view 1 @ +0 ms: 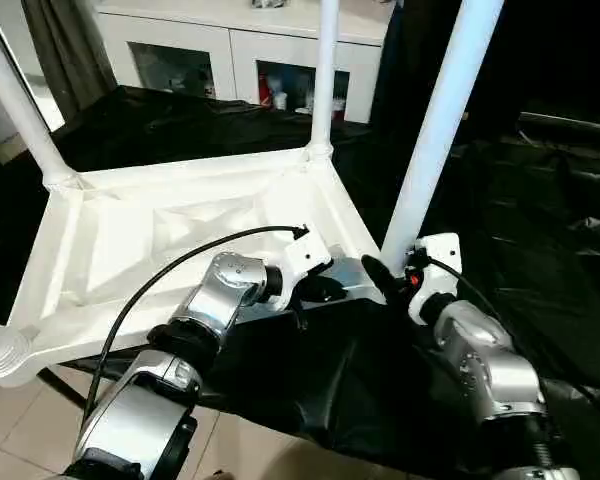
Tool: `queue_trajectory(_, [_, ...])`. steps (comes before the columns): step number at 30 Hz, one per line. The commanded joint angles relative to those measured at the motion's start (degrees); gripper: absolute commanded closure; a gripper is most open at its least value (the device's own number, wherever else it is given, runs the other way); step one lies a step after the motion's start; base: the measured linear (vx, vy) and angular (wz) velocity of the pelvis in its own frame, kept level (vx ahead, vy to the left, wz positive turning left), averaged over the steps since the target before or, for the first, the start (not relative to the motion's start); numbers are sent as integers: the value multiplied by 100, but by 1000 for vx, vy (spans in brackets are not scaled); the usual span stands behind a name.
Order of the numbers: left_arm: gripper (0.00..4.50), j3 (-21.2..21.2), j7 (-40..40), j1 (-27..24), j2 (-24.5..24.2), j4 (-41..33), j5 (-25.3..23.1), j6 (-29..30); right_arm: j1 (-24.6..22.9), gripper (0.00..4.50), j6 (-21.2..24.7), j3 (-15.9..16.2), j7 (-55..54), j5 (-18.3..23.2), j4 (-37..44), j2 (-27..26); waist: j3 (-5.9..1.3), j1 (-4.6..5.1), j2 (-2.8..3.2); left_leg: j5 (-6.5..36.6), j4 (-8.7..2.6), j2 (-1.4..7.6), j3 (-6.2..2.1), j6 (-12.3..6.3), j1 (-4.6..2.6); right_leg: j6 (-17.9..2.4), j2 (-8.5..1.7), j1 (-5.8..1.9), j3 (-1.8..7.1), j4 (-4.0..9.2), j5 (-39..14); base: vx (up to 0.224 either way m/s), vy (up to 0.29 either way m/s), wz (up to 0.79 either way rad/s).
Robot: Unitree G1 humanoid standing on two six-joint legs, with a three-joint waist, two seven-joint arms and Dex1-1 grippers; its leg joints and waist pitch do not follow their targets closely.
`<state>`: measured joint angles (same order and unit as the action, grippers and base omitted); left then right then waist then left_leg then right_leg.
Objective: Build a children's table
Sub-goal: Rotate leg to tighten
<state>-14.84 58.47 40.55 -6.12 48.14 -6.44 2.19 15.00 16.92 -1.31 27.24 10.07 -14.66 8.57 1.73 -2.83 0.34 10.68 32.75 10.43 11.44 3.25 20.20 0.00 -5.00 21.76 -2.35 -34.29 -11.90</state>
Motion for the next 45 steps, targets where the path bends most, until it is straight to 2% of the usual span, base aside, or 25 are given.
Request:
queue_trajectory(1, [450, -207, 307, -15, 223, 47, 121, -91, -96, 79, 169, 540, 542, 117, 105, -30, -223, 8, -40, 1514, -398, 267, -137, -224, -29, -1042, -334, -159, 234, 509, -1330, 0, 0, 0])
queue_trajectory(2, [450, -217, 426, -27, 162, 16, 141, -73, -125, 79, 173, 583, 745, 154, 185, 98, -226, 8, -19, 1466, -395, 268, -138, -233, -30, -1063, -336, -158, 235, 503, -1267, 0, 0, 0])
queue_trajectory(5, [450, -242, 865, -36, -43, -22, 201, -90, -195, 79, 86, 711, 1555, 250, 431, 620, -246, -20, -54, 1161, -359, 265, -126, -400, -1, -1199, -324, -220, 216, 452, -729, 0, 0, 0])
queue_trajectory(6, [450, -242, 865, -36, -43, -22, 201, -90, -195, 79, 86, 711, 1555, 250, 431, 620, -253, -28, -44, 1104, -348, 263, -126, -433, 3, -1232, -331, -223, 218, 431, -645, 0, 0, 0])
queue_trajectory(7, [450, -259, 1030, -30, -136, 13, 199, -140, -210, 79, 42, 719, 1938, 325, 512, 858, -253, -20, -72, 1067, -342, 263, -118, -501, 14, -1279, -332, -220, 210, 429, -584, 0, 0, 0])
queue_trajectory(8, [450, -266, 1135, -22, -194, 55, 192, -188, -219, 79, 22, 712, 2192, 371, 565, 1005, -258, -44, -53, 1016, -336, 269, -123, -547, 8, -1300, -337, -227, 203, 424, -576, 0, 0, 0])
queue_trajectory(10, [450, -245, 1445, -30, -392, 67, 223, -254, -182, 79, 20, 738, 2792, 451, 594, 1386, -255, -55, -104, 987, -328, 278, -114, -616, 11, -1357, -336, -236, 198, 414, -539, 0, 0, 0])
queue_trajectory(11, [450, -247, 1511, -33, -434, 56, 227, -253, -163, 79, 23, 750, 2886, 457, 578, 1446, -257, -65, -105, 928, -330, 291, -116, -641, 20, -1384, -343, -235, 191, 401, -516, 0, 0, 0])
queue_trajectory(18, [450, -216, 1830, -59, -645, -76, 308, -135, -9, 79, -45, 888, 3409, 474, 387, 1706, -247, -97, -119, 928, -330, 313, -103, -607, 9, -1494, -351, -215, 178, 368, -515, 0, 0, 0])
queue_trajectory(20, [450, -184, 1805, -61, -653, -77, 328, -150, 50, 103, -43, 882, 3446, 481, 307, 1702, -249, -94, -122, 921, -327, 312, -101, -581, 4, -1515, -353, -212, 178, 371, -505, 0, 0, 0])
queue_trajectory(21, [450, -176, 1814, -70, -663, -81, 341, -157, 69, 103, -38, 893, 3468, 488, 286, 1695, -251, -92, -158, 895, -323, 309, -96, -588, 9, -1520, -350, -218, 180, 365, -459, 0, 0, 0])
queue_trajectory(22, [450, -173, 1826, -77, -671, -84, 349, -161, 77, 114, -36, 904, 3481, 496, 280, 1692, -249, -100, -143, 855, -324, 309, -100, -596, 10, -1527, -356, -220, 179, 357, -442, 0, 0, 0])
queue_trajectory(23, [450, -166, 1831, -89, -677, -85, 352, -171, 82, 122, -33, 914, 3507, 505, 270, 1674, -251, -102, -159, 828, -318, 307, -94, -607, 7, -1520, -353, -220, 181, 357, -415, 0, 0, 0])
queue_trajectory(27, [450, -162, 1859, -142, -679, -142, 379, -143, 45, 155, -50, 945, 3571, 506, 265, 1646, -250, -108, -133, 821, -318, 310, -95, -617, 8, -1534, -349, -220, 174, 351, -369, 0, 0, 0])
queue_trajectory(29, [450, -173, 1872, -146, -683, -158, 391, -124, 20, 169, -40, 946, 3566, 510, 278, 1644, -251, -100, -82, 875, -325, 313, -98, -569, 3, -1549, -342, -221, 175, 357, -352, 0, 0, 0])
queue_trajectory(30, [450, -176, 1866, -136, -680, -142, 389, -122, 0, 169, -34, 939, 3550, 513, 291, 1639, -254, -99, -96, 878, -321, 309, -97, -562, 3, -1552, -341, -224, 174, 353, -335, 0, 0, 0])
queue_trajectory(32, [450, -181, 1766, -75, -640, -36, 342, -132, -95, 174, -41, 908, 3371, 462, 313, 1599, -259, -102, 9, 915, -323, 308, -108, -520, -4, -1606, -337, -225, 173, 343, -204, 0, 0, 0])
queue_trajectory(34, [450, -160, 1596, -27, -579, 40, 309, -145, -150, 178, -55, 866, 3113, 371, 285, 1523, -263, -91, -20, 962, -322, 304, -101, -504, -8, -1622, -328, -232, 171, 355, -158, 0, 0, 0])
queue_trajectory(35, [450, -119, 1349, 24, -488, 123, 282, -156, -212, 178, -52, 806, 2736, 263, 247, 1385, -251, -87, 22, 1034, -329, 297, -100, -471, -11, -1611, -327, -221, 173, 375, -231, 0, 0, 0])
queue_trajectory(37, [450, -41, 774, 136, -241, 281, 223, -154, -316, 179, 61, 632, 1791, 75, 128, 977, -242, -50, 2, 1201, -351, 291, -121, -343, -15, -1550, -344, -209, 177, 399, -548, 0, 0, 0])
queue_trajectory(38, [450, -41, 774, 136, -241, 281, 223, -154, -316, 179, 61, 632, 1791, 75, 128, 977, -236, -28, -8, 1312, -370, 279, -129, -247, -31, -1453, -340, -210, 172, 439, -883, 0, 0, 0])
queue_trajectory(40, [450, 0, 364, 198, -52, 374, 184, -119, -337, 179, 204, 472, 1089, 19, 30, 601, -220, 9, -11, 1439, -391, 274, -141, -186, -14, -1322, -342, -210, 181, 474, -1255, 0, 0, 0])
queue_trajectory(42, [450, 58, -125, 240, 227, 454, 174, -49, -287, 180, 389, 267, 128, -54, -156, 57, -209, 46, -2, 1620, -410, 276, -148, -105, -43, -1222, -340, -161, 190, 511, -1568, 0, 0, 0])
queue_trajectory(44, [450, 44, -211, 223, 323, 443, 168, -27, -244, 180, 400, 226, -141, -88, -241, -106, -201, 99, -2, 1797, -436, 263, -172, -32, -42, -1066, -345, -151, 181, 558, -1955, 0, 0, 0])
queue_trajectory(45, [450, -22, -330, 182, 482, 405, 127, 11, -152, 180, 398, 196, -447, -122, -360, -318, -196, 111, -27, 1837, -435, 263, -170, -40, -45, -1035, -344, -138, 185, 570, -2021, 0, 0, 0])
